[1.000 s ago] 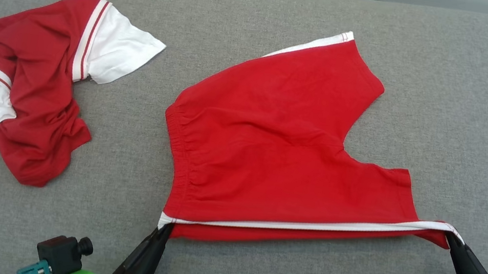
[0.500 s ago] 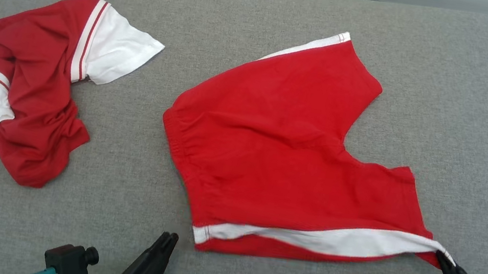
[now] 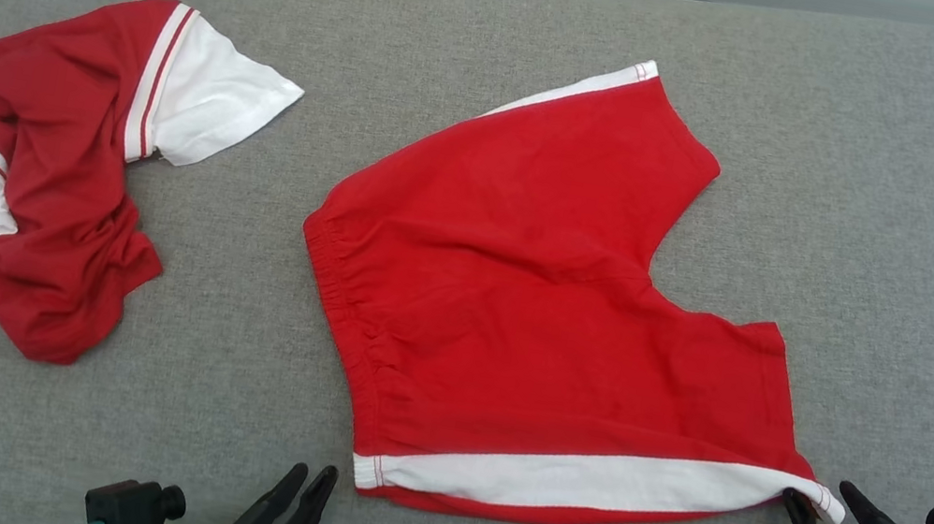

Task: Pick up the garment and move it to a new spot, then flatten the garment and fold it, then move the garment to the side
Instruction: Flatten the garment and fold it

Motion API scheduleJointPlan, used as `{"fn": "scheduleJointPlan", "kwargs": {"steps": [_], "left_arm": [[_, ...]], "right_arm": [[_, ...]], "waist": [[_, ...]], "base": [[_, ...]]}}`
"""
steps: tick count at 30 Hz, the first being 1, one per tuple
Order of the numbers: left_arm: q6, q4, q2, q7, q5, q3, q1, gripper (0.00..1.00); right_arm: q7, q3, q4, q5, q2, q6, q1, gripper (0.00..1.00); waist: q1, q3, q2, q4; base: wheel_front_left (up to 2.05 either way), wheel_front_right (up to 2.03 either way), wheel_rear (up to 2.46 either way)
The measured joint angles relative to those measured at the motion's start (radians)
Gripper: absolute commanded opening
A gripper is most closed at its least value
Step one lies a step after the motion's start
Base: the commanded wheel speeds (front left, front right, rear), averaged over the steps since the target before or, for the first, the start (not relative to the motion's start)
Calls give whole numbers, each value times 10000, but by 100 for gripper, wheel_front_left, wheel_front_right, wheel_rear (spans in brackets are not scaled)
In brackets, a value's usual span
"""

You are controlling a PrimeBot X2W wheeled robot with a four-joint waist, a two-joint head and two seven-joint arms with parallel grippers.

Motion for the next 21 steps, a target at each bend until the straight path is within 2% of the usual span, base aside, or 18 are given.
{"fn": "scheduleJointPlan", "kwargs": {"steps": [6, 8, 11, 13, 14, 21], "left_arm": [[0, 0, 221, -6, 44, 228, -64, 65], [-2, -23, 280, -17, 182, 401, -81, 75], [0, -73, 441, -19, 357, 546, -79, 83], [15, -138, 552, -73, 612, 729, -62, 96], [27, -205, 596, -75, 744, 826, -41, 100], [477, -955, 790, -77, 1538, 1618, 78, 100]], "right_arm": [[-107, 71, 217, -351, -81, -178, -45, 100], [-186, 27, 261, -378, -75, -341, -35, 100], [-443, -186, 251, -374, -77, -518, 24, 100], [-623, -351, 186, -359, -75, -616, 164, 100], [-702, -410, 157, -359, -77, -683, 226, 100], [-1085, -1011, -456, -334, -77, -1051, 374, 100]], "waist": [[0, -46, 0, 27], [0, -125, 0, 27], [0, -277, 0, 29], [0, -397, 0, 25], [0, -459, 0, 20], [0, -864, 0, -104]], "base": [[0, 0, 0], [0, 0, 0], [0, 0, 0], [0, 0, 0], [0, 0, 0], [0, 0, 0]]}}
